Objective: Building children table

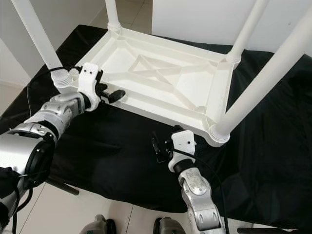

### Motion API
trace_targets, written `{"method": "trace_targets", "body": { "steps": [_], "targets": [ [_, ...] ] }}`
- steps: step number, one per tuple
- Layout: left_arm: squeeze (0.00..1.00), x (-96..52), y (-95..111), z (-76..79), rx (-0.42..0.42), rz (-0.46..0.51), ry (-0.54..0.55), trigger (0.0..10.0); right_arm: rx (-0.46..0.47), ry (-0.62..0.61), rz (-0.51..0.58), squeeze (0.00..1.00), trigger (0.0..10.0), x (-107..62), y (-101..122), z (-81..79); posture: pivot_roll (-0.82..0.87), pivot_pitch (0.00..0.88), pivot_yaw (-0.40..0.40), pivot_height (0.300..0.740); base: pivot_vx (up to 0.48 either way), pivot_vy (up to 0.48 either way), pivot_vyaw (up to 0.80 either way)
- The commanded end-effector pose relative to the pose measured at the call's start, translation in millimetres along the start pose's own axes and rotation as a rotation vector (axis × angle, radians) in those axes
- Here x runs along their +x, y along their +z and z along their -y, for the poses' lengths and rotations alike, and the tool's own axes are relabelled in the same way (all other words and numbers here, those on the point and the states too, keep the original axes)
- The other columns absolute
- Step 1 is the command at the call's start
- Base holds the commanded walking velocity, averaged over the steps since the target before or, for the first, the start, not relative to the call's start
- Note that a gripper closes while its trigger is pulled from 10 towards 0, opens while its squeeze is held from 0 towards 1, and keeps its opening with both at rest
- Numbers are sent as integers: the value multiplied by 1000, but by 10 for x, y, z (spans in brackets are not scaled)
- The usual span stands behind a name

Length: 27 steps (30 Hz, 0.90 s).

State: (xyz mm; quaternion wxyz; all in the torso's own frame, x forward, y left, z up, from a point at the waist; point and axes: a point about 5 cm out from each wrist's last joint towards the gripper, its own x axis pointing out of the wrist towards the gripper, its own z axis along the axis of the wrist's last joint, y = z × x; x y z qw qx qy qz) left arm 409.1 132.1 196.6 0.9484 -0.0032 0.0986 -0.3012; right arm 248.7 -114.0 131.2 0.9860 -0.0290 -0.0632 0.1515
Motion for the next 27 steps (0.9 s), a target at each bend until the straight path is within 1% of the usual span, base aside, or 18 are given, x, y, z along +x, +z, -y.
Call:
{"method": "trace_targets", "body": {
  "steps": [1,2,7,8,9,10,12,13,14,15,16,17,18,19,20,21,22,27],
  "targets": [
    [0,-29,-165,-42,-56,-78,44,10000,-8,4,-11,0,10000,-2,-10,-2,-157,186,12,740,0,0,0],
    [0,-44,-200,-62,-59,-103,57,10000,-9,-2,-8,0,10000,9,-6,13,-153,186,17,740,0,0,0],
    [0,-75,-246,-89,-87,-128,55,10000,-17,-33,-3,0,10000,39,-3,72,-138,184,31,740,0,0,0],
    [0,-84,-280,-84,-81,-150,35,10000,-18,-42,-3,0,10000,51,-2,95,-129,184,38,740,0,0,0],
    [0,-84,-280,-84,-81,-150,35,10000,-18,-42,-3,0,10000,51,-2,95,-129,184,38,740,0,0,0],
    [0,-95,-323,-82,-53,-180,22,10000,-21,-48,-2,0,10000,62,-3,110,-122,181,44,740,0,0,0],
    [0,-95,-323,-82,-53,-180,22,10000,-21,-48,-2,0,10000,62,-3,110,-122,181,44,740,0,0,0],
    [0,-107,-363,-83,-39,-204,12,10000,-23,-51,-1,0,10000,73,-5,116,-119,179,53,740,0,0,0],
    [0,-107,-363,-83,-39,-204,12,10000,-23,-51,-1,0,10000,73,-5,116,-119,179,53,740,0,0,0],
    [0,-130,-444,-75,-37,-249,-19,10000,-29,-55,3,0,10000,87,-2,125,-123,174,64,740,0,0,0],
    [0,-130,-444,-75,-37,-249,-19,10000,-29,-55,3,0,10000,87,-2,125,-123,174,64,740,0,0,0],
    [0,-166,-551,-65,-48,-307,-56,10000,-33,-63,8,0,10000,95,5,141,-122,172,70,740,0,0,0],
    [0,-166,-551,-65,-48,-307,-56,10000,-33,-63,8,0,10000,95,5,141,-122,172,70,740,0,0,0],
    [0,-220,-691,-49,-49,-374,-114,10000,-36,-75,12,0,10000,101,7,162,-116,165,78,740,0,0,0],
    [0,-220,-691,-49,-49,-374,-114,10000,-36,-75,12,0,10000,101,7,162,-116,165,78,740,0,0,0],
    [0,-271,-807,-35,-56,-430,-163,10000,-39,-84,14,0,10000,105,8,180,-116,162,82,740,0,0,0],
    [0,-302,-873,-26,-59,-461,-191,10000,-41,-90,15,0,10000,107,8,190,-116,162,82,740,0,0,0],
    [0,-342,-941,-3,-77,-485,-249,10000,-47,-101,18,0,10000,116,2,208,-109,154,89,740,0,0,0]
  ]
}}
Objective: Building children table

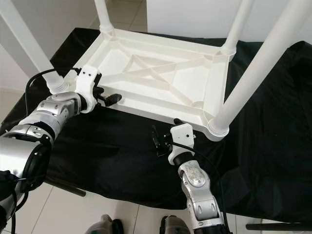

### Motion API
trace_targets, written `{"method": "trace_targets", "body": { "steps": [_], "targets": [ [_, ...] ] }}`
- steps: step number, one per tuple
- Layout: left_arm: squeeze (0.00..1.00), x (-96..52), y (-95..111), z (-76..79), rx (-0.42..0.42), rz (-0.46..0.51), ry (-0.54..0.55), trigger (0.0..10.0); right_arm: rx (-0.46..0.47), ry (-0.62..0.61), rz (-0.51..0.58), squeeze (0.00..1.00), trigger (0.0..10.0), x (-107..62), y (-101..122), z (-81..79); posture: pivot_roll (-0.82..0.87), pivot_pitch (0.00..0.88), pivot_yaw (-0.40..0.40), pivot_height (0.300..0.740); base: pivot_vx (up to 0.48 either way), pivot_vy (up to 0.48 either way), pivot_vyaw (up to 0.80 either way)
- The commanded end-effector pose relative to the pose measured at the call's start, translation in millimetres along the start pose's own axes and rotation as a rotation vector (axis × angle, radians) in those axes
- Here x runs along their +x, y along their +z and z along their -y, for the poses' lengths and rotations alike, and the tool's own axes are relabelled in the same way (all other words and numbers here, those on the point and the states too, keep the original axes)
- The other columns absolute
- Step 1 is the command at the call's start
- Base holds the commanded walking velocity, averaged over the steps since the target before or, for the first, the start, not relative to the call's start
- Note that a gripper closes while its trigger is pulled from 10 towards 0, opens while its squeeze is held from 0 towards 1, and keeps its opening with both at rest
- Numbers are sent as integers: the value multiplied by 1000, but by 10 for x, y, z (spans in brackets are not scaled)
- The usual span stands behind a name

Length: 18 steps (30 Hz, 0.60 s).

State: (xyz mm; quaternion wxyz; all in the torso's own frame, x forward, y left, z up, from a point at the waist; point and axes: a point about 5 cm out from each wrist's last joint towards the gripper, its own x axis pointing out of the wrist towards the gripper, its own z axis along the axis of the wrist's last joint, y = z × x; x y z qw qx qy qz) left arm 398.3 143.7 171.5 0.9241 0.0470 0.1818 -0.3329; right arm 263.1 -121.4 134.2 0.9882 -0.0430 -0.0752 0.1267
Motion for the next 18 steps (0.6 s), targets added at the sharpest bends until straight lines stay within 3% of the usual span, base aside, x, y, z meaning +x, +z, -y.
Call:
{"method": "trace_targets", "body": {
  "steps": [1,3,11,13,18],
  "targets": [
    [0,-116,-722,109,-130,-292,-244,10000,-22,-76,8,0,10000,19,2,126,-109,144,97,740,0,0,0],
    [0,-163,-776,159,-142,-308,-364,10000,-35,-134,26,0,10000,61,26,221,-108,138,105,740,0,0,0],
    [0,-254,-919,273,-141,-327,-493,10000,-42,-188,38,0,10000,124,28,294,-95,114,117,740,0,0,0],
    [0,-377,-979,430,-112,-318,-555,10000,-40,-205,44,0,10000,165,19,299,-83,98,115,740,0,0,0],
    [0,-434,-963,533,-90,-296,-572,10000,-40,-215,43,0,10000,197,0,289,-71,81,112,740,0,0,0]
  ]
}}
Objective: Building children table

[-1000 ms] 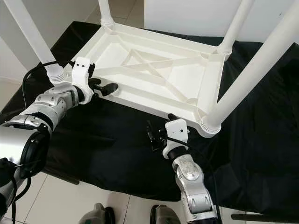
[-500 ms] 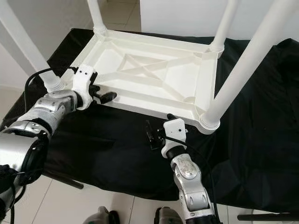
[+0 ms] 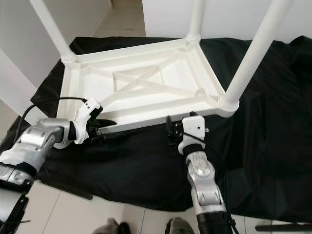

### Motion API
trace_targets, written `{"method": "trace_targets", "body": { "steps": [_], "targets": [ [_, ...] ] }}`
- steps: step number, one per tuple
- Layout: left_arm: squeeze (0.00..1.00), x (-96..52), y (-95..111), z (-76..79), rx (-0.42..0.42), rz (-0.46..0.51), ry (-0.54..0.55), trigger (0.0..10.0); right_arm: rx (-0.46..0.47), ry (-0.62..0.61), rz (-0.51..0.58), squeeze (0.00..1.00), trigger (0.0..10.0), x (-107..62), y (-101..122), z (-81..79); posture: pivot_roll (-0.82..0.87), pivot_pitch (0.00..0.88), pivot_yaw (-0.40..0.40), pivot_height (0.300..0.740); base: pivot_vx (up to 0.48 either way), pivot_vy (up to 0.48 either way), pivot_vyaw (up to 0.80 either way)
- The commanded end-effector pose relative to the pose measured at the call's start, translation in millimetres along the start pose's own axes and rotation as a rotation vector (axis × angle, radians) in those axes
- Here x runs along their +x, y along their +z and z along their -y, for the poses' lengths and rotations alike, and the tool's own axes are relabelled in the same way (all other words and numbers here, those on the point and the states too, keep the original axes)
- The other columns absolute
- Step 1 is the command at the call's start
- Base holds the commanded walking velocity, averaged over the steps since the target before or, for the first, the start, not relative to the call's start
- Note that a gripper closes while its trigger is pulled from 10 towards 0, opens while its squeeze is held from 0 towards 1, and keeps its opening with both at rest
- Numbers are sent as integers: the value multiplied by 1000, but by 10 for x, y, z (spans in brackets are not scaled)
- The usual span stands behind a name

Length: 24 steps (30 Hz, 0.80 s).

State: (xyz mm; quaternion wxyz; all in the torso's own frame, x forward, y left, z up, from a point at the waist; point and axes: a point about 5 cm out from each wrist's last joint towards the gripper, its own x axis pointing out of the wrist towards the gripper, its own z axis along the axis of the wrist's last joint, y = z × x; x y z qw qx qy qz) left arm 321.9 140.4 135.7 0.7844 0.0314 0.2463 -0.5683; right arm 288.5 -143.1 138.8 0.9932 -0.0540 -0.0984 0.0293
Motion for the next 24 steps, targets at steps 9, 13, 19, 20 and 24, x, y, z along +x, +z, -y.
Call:
{"method": "trace_targets", "body": {
  "steps": [9,13,19,20,24],
  "targets": [
    [0,-158,-35,29,-69,54,-4,10000,0,-92,32,0,10000,119,-6,83,-46,4,75,740,0,0,0],
    [0,-229,26,41,-49,79,15,10000,-10,-93,39,0,10000,138,-8,95,-43,0,69,740,0,0,0],
    [0,-545,281,217,67,233,-22,10000,-22,-103,64,0,10000,220,26,139,-33,0,37,740,0,0,0],
    [0,-593,338,232,88,264,-24,10000,-23,-102,66,0,10000,233,27,142,-31,0,33,740,0,0,0],
    [0,-667,553,214,147,391,37,10000,-29,-89,71,0,10000,274,27,135,-24,0,17,740,0,0,0]
  ]
}}
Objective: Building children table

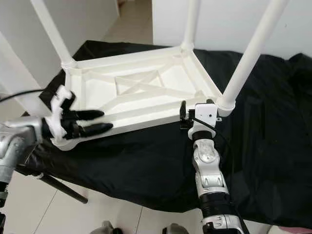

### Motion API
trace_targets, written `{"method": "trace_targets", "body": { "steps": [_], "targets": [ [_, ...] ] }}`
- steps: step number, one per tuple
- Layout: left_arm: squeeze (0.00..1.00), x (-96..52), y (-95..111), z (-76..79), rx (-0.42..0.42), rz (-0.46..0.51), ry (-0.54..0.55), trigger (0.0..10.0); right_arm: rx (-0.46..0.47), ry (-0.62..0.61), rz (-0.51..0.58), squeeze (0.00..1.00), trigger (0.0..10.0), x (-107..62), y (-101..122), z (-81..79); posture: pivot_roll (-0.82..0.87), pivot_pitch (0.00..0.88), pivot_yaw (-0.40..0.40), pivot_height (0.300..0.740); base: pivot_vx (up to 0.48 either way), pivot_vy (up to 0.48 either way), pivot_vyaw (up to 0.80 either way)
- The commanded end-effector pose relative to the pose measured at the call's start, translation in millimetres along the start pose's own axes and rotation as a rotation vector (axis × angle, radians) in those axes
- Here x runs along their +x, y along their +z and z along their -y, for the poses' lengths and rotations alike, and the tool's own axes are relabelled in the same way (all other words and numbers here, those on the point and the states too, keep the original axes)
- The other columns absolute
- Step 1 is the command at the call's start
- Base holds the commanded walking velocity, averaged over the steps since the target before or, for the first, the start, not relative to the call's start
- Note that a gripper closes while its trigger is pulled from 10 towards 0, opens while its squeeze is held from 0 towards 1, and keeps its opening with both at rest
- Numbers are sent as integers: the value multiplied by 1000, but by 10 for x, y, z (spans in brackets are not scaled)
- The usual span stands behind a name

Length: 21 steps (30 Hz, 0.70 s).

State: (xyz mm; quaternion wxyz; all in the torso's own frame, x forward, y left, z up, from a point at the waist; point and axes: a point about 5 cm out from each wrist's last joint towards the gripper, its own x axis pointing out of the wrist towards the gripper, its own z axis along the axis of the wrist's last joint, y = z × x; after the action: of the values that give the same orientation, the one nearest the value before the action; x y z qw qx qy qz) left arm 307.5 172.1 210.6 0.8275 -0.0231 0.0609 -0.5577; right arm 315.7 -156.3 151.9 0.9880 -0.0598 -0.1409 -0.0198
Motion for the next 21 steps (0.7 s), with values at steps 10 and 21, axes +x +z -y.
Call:
{"method": "trace_targets", "body": {
  "steps": [10,21],
  "targets": [
    [0,-128,295,207,182,137,125,10000,-6,53,-4,0,10000,34,-39,-89,-4,0,5,740,0,0,0],
    [0,-675,160,487,212,101,255,10000,13,8,-56,0,10000,113,-139,21,59,0,-51,740,0,0,0]
  ]
}}
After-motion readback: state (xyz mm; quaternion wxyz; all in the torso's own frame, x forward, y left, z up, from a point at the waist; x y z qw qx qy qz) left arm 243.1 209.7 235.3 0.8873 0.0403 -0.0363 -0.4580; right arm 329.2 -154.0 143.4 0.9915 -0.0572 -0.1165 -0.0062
